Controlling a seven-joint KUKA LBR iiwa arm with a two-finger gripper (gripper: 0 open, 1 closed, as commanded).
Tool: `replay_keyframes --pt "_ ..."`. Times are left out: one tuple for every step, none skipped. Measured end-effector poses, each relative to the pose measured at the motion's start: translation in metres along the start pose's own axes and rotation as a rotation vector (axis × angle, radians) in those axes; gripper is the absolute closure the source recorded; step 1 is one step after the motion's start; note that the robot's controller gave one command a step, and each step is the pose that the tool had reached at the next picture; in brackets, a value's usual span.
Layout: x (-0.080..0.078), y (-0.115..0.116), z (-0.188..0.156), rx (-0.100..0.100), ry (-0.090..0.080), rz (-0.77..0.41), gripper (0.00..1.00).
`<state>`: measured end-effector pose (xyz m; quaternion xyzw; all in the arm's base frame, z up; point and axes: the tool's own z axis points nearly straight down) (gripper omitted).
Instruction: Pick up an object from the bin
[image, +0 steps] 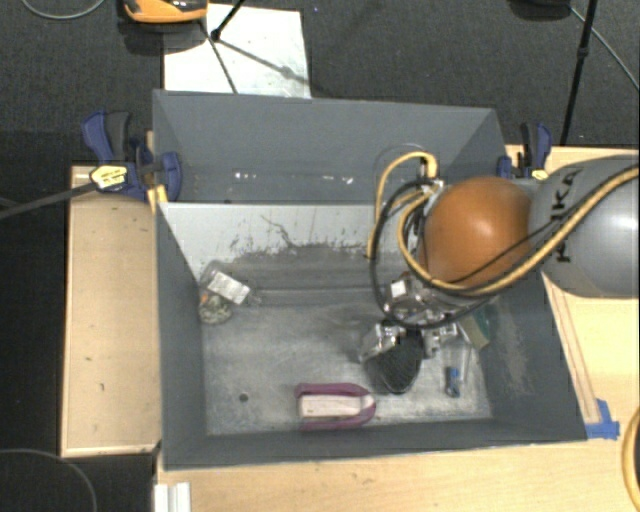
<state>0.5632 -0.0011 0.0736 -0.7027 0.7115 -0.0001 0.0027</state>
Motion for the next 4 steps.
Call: replay_keyframes --pt "0.000 0.000 -0.001 0.000 0.000 0.004 1.00" --pt "-0.001 0.000 -0.002 -0.001 0.000 0.011 1.00" --pt "-0.001 -0.001 -0.004 0.000 -0.001 0.016 1.00" --pt "-0.002 -0.002 -0.065 0.003 0.002 0.024 1.00"
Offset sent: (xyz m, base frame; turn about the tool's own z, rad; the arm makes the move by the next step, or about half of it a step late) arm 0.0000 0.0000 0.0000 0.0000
